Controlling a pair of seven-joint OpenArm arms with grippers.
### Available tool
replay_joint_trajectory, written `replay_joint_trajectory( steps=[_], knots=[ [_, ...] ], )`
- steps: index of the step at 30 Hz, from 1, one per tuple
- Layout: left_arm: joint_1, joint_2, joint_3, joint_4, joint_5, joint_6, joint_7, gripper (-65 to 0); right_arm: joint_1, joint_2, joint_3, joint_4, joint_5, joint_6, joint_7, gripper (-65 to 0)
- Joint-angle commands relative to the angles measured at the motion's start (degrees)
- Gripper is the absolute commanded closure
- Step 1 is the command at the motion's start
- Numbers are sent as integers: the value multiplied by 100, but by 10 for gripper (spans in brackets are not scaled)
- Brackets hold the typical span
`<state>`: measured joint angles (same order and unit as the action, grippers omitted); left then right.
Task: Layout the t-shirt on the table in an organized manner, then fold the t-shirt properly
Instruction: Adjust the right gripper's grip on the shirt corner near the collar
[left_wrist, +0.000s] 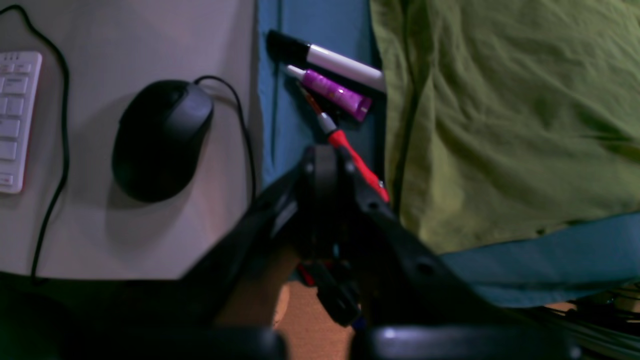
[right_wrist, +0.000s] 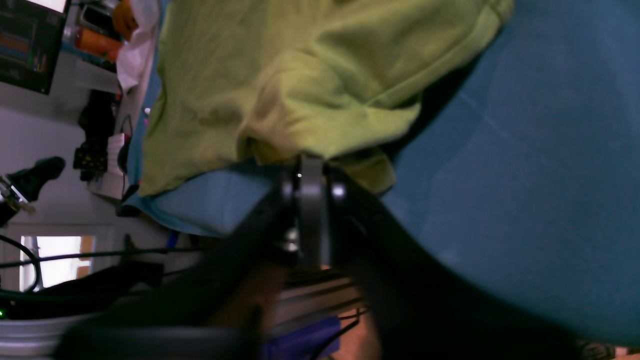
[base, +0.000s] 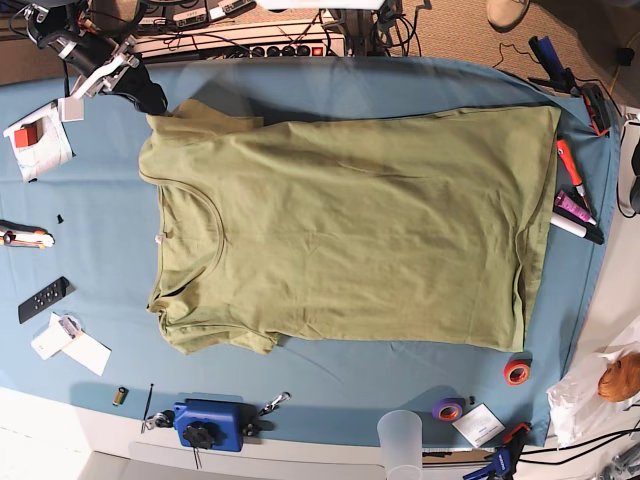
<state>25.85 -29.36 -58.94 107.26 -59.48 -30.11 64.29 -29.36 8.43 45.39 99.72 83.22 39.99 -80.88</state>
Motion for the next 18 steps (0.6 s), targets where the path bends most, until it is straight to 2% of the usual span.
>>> replay_joint_trajectory(
  steps=[1,3,4,7,11,18],
  knots=[
    [4,-127,-50,85,-125,2,-129,0,-33,81,42,83,178,1,88,-153],
    [2,-129,-50,85,-125,2,-131,0,-59,81,42,83,125,1,88,-248],
    [4,-129,-50,85,-125,2,-129,0,-74,81,42,83,76,1,88,-258],
    [2,-129,-50,85,-127,2,-131,0,-83,76,42,83,-166,1,88,-258],
    [4,-127,-50,85,-162,2,-208,0,4,83,-81,81,-901,1,88,-258],
    [4,-127,-50,85,-358,2,-258,0,105,81,-1370,81,-1989,1,88,-258]
  ],
)
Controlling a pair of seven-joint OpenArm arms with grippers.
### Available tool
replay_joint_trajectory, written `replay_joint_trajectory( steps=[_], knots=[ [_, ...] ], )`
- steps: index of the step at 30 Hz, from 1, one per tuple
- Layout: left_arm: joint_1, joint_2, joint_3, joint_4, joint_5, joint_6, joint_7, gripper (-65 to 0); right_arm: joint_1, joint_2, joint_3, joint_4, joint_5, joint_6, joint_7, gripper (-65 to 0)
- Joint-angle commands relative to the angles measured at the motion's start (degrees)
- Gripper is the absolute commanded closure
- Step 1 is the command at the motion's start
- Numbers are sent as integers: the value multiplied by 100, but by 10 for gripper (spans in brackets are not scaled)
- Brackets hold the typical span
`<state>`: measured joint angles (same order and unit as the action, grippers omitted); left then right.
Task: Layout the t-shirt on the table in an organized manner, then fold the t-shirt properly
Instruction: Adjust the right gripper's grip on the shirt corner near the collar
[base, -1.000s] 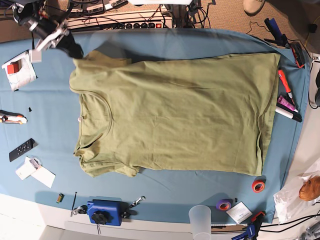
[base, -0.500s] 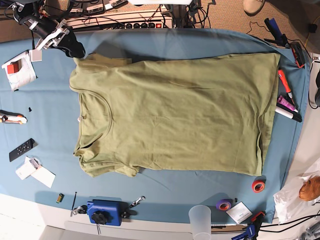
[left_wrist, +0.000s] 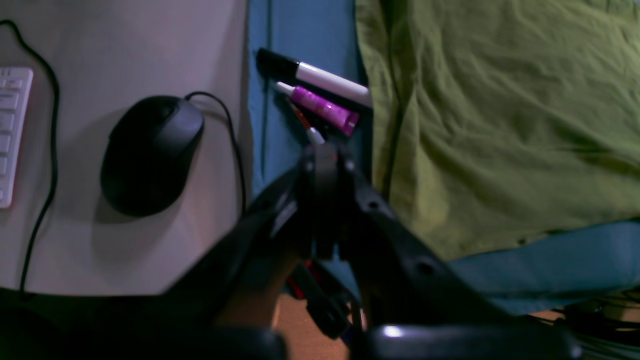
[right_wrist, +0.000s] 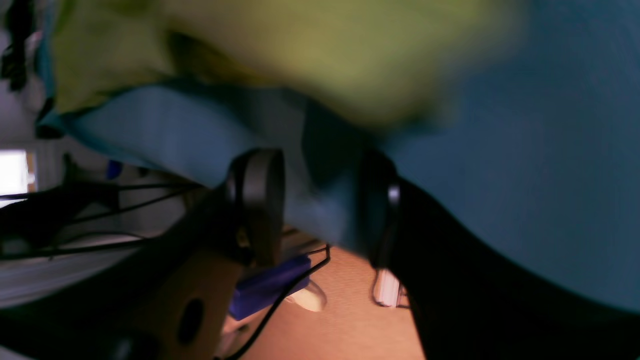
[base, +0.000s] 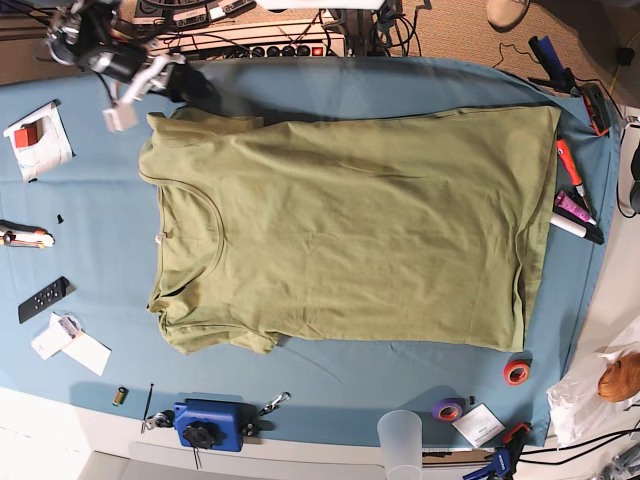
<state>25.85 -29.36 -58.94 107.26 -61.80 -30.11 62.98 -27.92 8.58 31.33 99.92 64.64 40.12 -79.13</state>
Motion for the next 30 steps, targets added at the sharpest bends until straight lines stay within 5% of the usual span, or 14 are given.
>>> replay_joint_trajectory(
  steps=[1,5,11,15,21,30],
  knots=[
    [4,-127,-50,85,-122,0,-125,0,0,61,-111,61,-369,-12,81,-258],
    [2,-127,-50,85,-125,2,-127,0,323,61,-358,61,-1034,-12,184,-257],
    [2,-125,-50,85,-129,2,-131,0,723,61,-310,61,-1029,-12,267,-246],
    [2,-125,-50,85,-127,2,-129,0,763,63,-310,61,-1029,-12,271,0],
    [4,-125,-50,85,-127,2,-129,0,754,63,-310,63,-918,-12,-87,0],
    [2,-81,-50,85,-129,2,-133,0,-203,63,-310,748,348,-12,-87,0]
  ],
)
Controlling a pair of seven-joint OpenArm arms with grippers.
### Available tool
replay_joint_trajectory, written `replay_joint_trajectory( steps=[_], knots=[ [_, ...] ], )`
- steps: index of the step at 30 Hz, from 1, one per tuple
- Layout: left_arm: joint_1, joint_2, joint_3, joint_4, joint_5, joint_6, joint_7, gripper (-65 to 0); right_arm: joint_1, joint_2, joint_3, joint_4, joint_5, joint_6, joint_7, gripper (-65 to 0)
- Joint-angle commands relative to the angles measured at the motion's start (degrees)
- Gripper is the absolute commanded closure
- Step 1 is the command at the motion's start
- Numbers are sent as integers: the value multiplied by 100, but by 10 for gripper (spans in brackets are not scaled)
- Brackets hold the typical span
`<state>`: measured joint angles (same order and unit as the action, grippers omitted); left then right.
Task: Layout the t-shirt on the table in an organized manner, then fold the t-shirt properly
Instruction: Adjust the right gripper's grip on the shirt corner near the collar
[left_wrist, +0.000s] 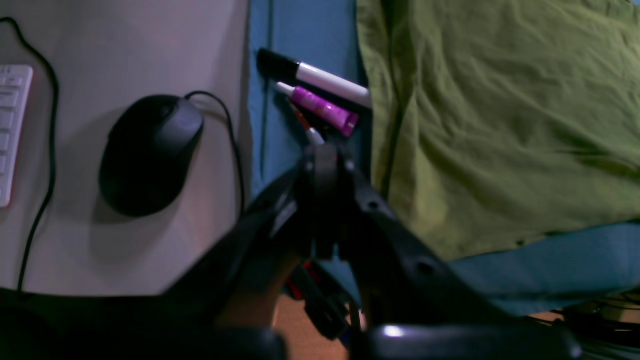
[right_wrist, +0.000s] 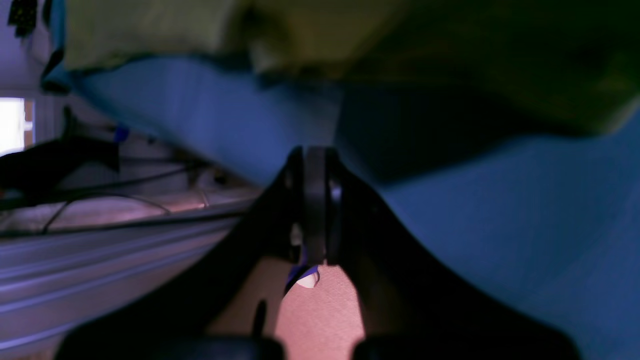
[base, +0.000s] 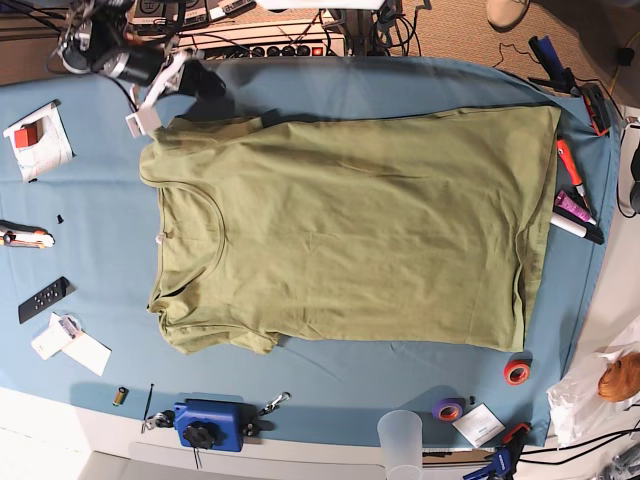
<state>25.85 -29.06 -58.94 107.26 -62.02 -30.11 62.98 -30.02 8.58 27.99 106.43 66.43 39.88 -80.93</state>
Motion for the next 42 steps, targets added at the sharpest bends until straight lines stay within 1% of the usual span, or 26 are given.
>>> replay_joint_trajectory(
  steps=[1,3,7,8,10,11,12,13,17,19,21,23,24,27,29,30,33,35,37,42],
  knots=[
    [2,-90,-50,85,-107,2,-133,0,-68,66,24,188,162,12,93,0],
    [0,-28,-50,85,-109,2,-149,0,-92,63,24,271,66,12,93,0],
    [2,98,-50,85,-107,2,-146,0,81,68,24,271,-527,12,93,0],
    [4,101,-50,85,-105,0,-140,0,118,81,24,271,-610,12,93,-11],
    [-2,92,-50,85,-107,0,-151,0,129,131,24,271,-601,12,93,-161],
    [-11,92,-50,85,-107,0,-151,0,127,160,24,271,-603,12,93,-223],
    [-17,90,-50,85,-107,0,-155,0,129,195,24,271,-601,12,93,-263],
    [-13,92,-50,85,-107,0,-184,0,129,232,24,271,-601,12,93,-275],
    [-13,92,-50,85,-107,0,-225,0,127,485,44,271,-608,12,93,-275],
    [-13,92,-50,85,-107,0,-258,0,127,529,199,269,-627,12,93,-275],
    [-13,94,-50,85,-107,0,-258,0,131,527,426,269,-938,12,109,-274],
    [-13,94,-50,85,-107,0,-260,0,186,527,538,264,-1491,12,448,-274],
    [-15,94,-50,85,-107,0,-284,0,234,525,538,258,-1707,12,507,-274],
    [-15,94,-50,85,-109,0,-396,0,358,525,382,254,-1786,12,529,-274],
    [-15,94,-50,85,-107,0,-437,0,446,525,155,254,-1871,12,664,-274],
    [-15,94,-50,85,-107,0,-435,0,496,525,20,254,-2039,12,774,-274],
    [-13,94,-50,85,-105,0,-431,0,638,525,-330,254,-3042,12,1115,-274],
    [-13,94,-50,85,-103,0,-428,0,673,527,-437,254,-3556,12,1368,-274],
    [-13,94,-50,85,-103,0,-431,0,688,529,-435,254,-3689,12,1460,-274],
    [-15,94,-50,85,-105,0,-433,0,702,525,-437,251,-3689,12,1543,-274]
  ],
)
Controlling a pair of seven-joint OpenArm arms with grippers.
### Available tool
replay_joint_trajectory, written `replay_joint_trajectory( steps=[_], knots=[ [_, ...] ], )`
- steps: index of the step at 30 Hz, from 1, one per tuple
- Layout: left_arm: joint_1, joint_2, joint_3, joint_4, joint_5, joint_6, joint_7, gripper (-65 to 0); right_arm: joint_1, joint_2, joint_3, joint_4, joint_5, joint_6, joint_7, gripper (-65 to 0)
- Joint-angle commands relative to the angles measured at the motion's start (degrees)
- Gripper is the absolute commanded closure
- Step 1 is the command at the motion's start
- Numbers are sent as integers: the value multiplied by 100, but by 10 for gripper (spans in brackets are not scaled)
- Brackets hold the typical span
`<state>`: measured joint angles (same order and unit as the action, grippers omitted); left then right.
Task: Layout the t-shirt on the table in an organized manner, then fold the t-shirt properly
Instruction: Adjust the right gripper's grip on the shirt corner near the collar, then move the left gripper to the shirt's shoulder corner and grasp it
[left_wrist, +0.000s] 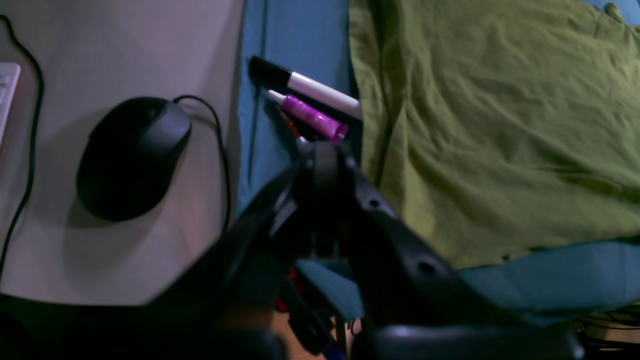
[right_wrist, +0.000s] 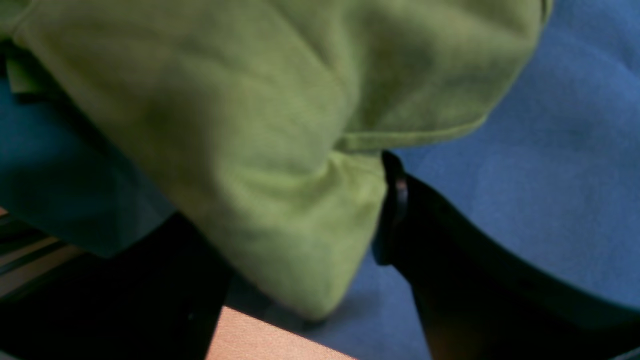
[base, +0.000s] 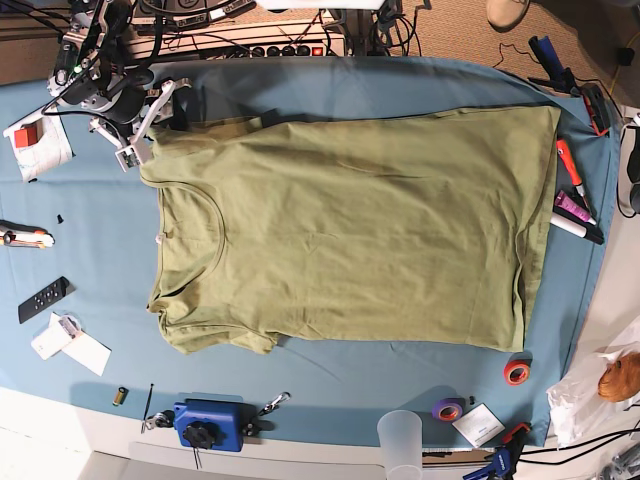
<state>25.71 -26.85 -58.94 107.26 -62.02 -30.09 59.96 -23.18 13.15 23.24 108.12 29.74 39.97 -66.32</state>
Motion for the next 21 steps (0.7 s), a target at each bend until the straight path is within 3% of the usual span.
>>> replay_joint_trajectory(
  steps=[1,6,8,11,15,19,21],
  knots=[
    [0,-127,-50,85,-107,-2,-131,0,17,68,31,72,-17,3,122,-274],
    [0,-127,-50,85,-105,0,-129,0,70,68,-15,-435,221,3,247,-260],
    [0,-125,-50,85,-105,0,-127,0,114,68,-105,-752,275,3,164,-178],
    [2,-125,-48,85,-107,-2,-61,0,111,68,-258,-1029,660,3,-98,0],
    [4,-120,-48,85,-111,-26,452,0,83,68,-286,-1021,1331,3,-758,0],
    [146,-120,-48,85,-664,-984,1161,-39,-98,70,-184,-1019,2024,3,-1043,0],
    [358,-98,-48,87,-1180,-991,1305,-94,-234,70,-125,-1012,2293,3,-1106,0]
  ],
)
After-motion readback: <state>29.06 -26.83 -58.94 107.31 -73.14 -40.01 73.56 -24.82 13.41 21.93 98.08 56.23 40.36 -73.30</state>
